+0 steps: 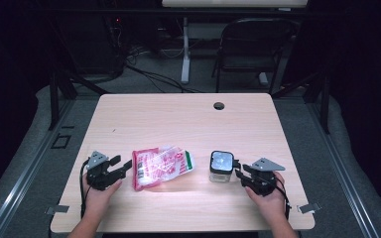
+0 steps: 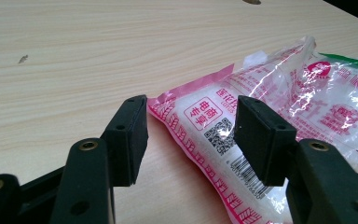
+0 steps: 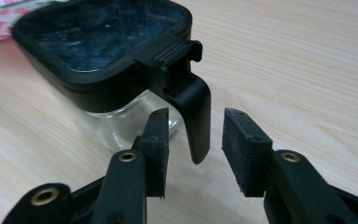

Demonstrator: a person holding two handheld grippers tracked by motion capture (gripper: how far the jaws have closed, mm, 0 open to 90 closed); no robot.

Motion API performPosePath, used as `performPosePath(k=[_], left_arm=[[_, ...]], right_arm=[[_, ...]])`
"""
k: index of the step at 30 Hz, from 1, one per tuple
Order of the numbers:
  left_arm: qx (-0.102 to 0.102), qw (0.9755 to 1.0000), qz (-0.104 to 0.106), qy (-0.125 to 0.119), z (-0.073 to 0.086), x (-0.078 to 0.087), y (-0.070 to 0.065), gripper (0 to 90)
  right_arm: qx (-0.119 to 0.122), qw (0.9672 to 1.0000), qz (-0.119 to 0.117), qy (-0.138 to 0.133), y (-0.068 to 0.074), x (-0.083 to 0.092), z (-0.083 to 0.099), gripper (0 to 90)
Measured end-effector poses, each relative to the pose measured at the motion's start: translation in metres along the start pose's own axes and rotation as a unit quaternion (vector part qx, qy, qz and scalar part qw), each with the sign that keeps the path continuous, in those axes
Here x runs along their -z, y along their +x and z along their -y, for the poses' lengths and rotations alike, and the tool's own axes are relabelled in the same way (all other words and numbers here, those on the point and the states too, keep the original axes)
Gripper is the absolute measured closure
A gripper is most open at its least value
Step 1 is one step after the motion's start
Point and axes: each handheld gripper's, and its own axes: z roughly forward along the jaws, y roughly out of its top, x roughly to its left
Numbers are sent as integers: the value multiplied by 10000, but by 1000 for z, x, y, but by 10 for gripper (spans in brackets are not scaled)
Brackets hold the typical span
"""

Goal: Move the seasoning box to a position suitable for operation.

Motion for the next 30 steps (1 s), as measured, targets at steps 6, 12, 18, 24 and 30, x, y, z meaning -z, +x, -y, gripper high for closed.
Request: performPosePath(k=[6, 12, 18, 24, 30], left_arm=[[-44, 9999, -107, 28, 4, 4, 0, 430], [-24, 9999, -145, -34, 5, 8, 1, 435], [-40, 9997, -218, -75, 5, 9, 1, 438], [75, 9996, -240, -96, 5, 8, 4, 439], [89, 9996, -273, -79, 5, 8, 5, 441]], right_arm=[[-25, 9998, 164, 105, 1, -15, -1, 640], [-23, 9996, 285, 70, 4, -17, -5, 650], [-253, 9982, 536, 36, 10, -20, -7, 687], [-224, 9962, 837, -60, 13, -24, -8, 748], [-438, 9957, 814, -104, 4, -26, -8, 811]])
